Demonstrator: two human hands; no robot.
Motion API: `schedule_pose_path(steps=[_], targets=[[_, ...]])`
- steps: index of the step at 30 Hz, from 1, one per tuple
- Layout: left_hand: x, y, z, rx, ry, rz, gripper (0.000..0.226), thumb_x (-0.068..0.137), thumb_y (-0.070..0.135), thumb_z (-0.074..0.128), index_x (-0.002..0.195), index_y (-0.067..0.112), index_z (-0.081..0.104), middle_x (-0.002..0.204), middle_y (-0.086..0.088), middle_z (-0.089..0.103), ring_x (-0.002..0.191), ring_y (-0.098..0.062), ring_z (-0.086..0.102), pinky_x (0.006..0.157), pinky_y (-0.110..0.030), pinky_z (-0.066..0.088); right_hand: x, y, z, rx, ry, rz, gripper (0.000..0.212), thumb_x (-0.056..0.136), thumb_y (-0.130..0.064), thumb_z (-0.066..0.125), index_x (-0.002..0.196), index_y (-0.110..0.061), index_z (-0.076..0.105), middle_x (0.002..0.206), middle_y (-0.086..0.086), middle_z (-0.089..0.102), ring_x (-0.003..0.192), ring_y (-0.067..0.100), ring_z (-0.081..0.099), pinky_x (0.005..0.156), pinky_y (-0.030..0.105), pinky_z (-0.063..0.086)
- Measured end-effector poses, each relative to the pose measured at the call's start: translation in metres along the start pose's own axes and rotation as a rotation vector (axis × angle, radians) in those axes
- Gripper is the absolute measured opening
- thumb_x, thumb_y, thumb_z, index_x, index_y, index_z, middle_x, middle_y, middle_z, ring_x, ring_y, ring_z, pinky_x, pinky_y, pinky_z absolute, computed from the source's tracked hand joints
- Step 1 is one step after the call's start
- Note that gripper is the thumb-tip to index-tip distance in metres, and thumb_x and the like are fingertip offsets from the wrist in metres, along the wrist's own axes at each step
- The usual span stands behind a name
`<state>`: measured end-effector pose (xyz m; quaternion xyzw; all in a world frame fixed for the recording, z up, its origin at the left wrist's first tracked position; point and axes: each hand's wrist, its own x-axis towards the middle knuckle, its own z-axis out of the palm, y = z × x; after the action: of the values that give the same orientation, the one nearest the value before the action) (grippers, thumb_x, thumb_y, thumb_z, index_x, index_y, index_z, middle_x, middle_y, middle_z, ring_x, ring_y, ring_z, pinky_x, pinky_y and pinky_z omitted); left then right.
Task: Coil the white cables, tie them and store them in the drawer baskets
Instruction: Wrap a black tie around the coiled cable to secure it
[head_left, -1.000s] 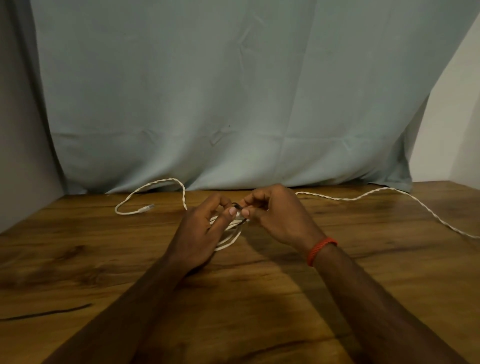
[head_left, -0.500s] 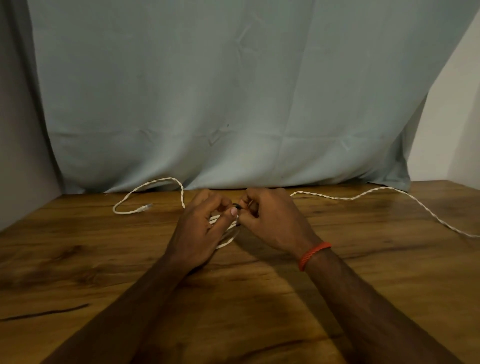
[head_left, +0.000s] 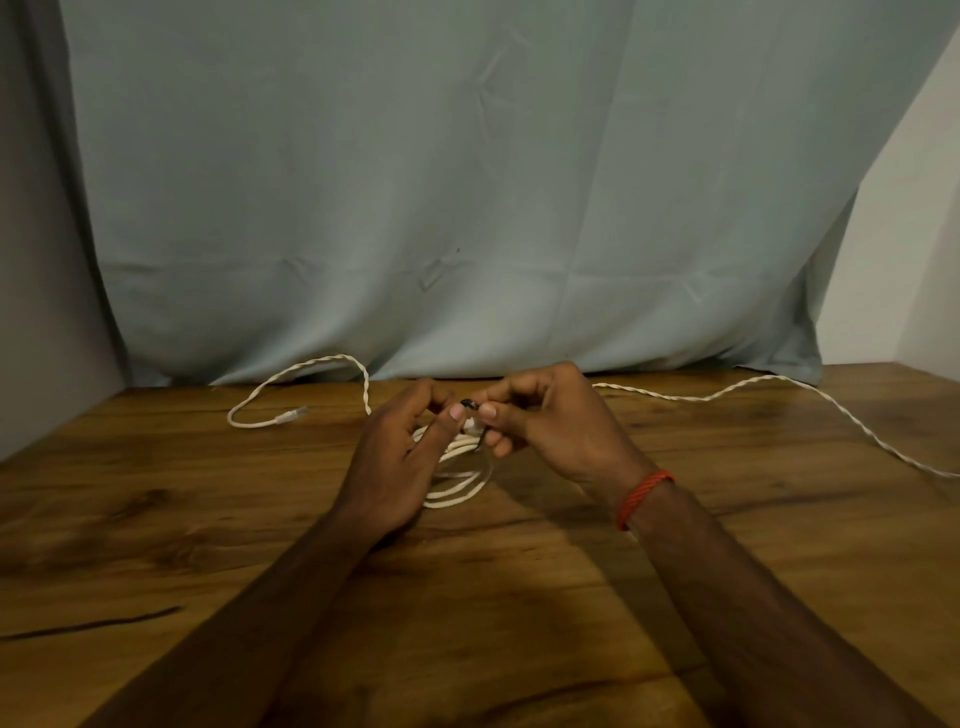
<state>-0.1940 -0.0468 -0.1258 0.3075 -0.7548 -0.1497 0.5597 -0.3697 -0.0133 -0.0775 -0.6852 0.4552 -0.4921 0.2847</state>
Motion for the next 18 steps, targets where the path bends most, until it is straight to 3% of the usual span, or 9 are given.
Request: schedule_pose_path(steps=[3, 9, 13, 18], targets=[[-0.0002, -0.0013, 0.0005, -0.002, 0.011, -0.018, 0.014, 0.098, 0.030, 0.053, 0.090, 0.023, 0.061, 0.084, 0.011, 0.064, 0.082, -0.011, 0.061, 0.070, -0.025, 0.045, -0.0001, -0.0003, 0.0018, 0.167, -0.047, 0.072, 0.022, 0.092, 0.006, 0.063, 0.113, 0.009, 0.069, 0.074, 0.010, 0.071, 0.056, 0.007, 0.066, 0.059, 0.019, 0.058], [-0.0012, -0.0021, 0.0020, -0.031, 0.004, -0.011, 0.013, 0.100, 0.028, 0.049, 0.090, 0.023, 0.056, 0.082, 0.010, 0.060, 0.075, -0.008, 0.056, 0.066, -0.023, 0.042, -0.0014, 0.0008, 0.0017, 0.354, -0.073, 0.153, 0.022, 0.086, 0.004, 0.071, 0.107, 0.006, 0.072, 0.076, 0.009, 0.074, 0.060, 0.010, 0.067, 0.061, 0.019, 0.057], [-0.0013, -0.0033, 0.0030, -0.080, 0.009, -0.021, 0.015, 0.100, 0.029, 0.047, 0.088, 0.023, 0.052, 0.075, 0.004, 0.054, 0.068, -0.012, 0.050, 0.063, -0.033, 0.041, -0.0015, 0.0026, 0.0066, 0.402, -0.055, 0.212, 0.020, 0.082, -0.003, 0.077, 0.101, 0.004, 0.073, 0.070, 0.008, 0.070, 0.055, 0.009, 0.060, 0.058, 0.020, 0.053], [-0.0016, -0.0038, 0.0022, -0.112, 0.017, -0.045, 0.018, 0.100, 0.030, 0.045, 0.087, 0.020, 0.052, 0.071, 0.002, 0.051, 0.065, -0.012, 0.046, 0.061, -0.037, 0.040, -0.0002, 0.0010, 0.0064, 0.479, -0.084, 0.276, 0.011, 0.086, 0.001, 0.071, 0.097, 0.003, 0.073, 0.064, 0.004, 0.066, 0.054, 0.007, 0.056, 0.051, 0.015, 0.047]])
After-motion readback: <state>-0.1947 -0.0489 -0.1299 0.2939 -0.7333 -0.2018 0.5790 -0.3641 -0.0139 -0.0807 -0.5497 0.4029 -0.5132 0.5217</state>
